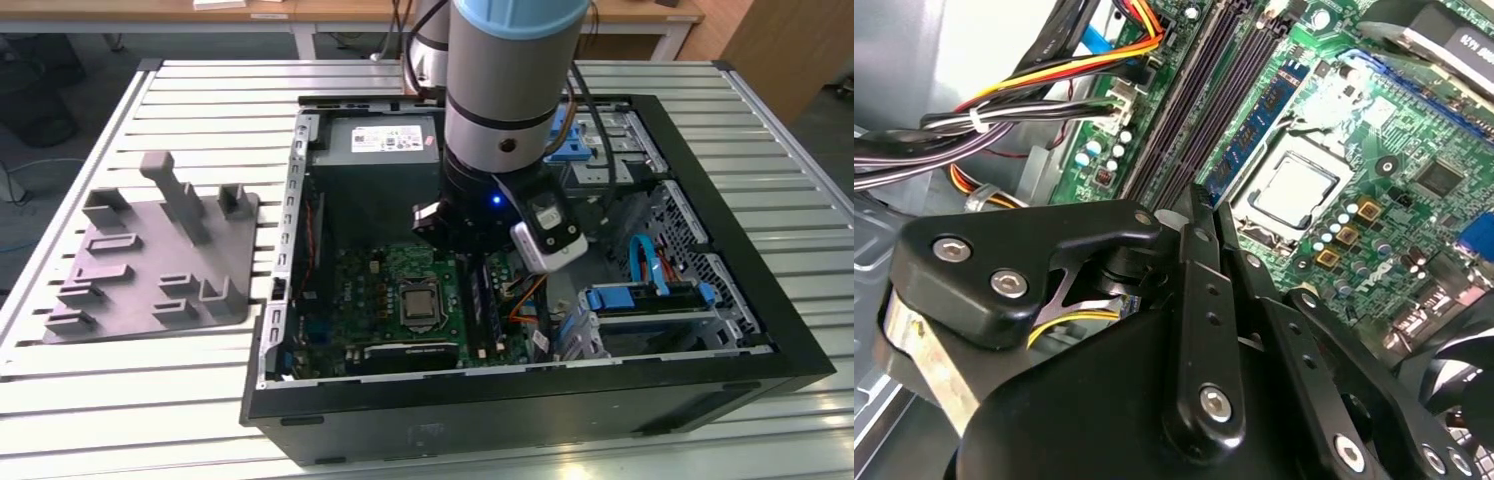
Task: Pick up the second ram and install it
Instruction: 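Insert the second ram into the second slot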
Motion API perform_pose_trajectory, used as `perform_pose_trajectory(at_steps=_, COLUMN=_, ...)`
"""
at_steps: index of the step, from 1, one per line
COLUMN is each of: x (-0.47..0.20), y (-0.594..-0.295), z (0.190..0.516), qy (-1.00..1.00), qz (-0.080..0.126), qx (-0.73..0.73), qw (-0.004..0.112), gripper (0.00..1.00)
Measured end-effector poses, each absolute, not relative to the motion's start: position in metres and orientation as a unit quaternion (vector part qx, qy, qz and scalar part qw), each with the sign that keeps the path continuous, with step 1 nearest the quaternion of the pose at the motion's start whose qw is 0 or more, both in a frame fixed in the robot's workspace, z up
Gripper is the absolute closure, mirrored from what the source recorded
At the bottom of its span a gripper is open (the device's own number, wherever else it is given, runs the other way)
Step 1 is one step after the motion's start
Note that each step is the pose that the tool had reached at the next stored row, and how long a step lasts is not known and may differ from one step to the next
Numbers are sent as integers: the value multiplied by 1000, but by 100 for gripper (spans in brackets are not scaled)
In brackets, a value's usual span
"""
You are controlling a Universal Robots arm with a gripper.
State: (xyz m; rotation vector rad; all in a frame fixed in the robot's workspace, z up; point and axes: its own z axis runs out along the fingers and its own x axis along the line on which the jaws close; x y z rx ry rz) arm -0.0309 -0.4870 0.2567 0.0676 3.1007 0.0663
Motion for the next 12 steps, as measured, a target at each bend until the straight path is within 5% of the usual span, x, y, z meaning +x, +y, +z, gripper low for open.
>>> perform_pose_trajectory(at_steps=12, x=-31, y=-487, z=247, qy=999, qz=21, qx=22, qw=20, gripper=86)
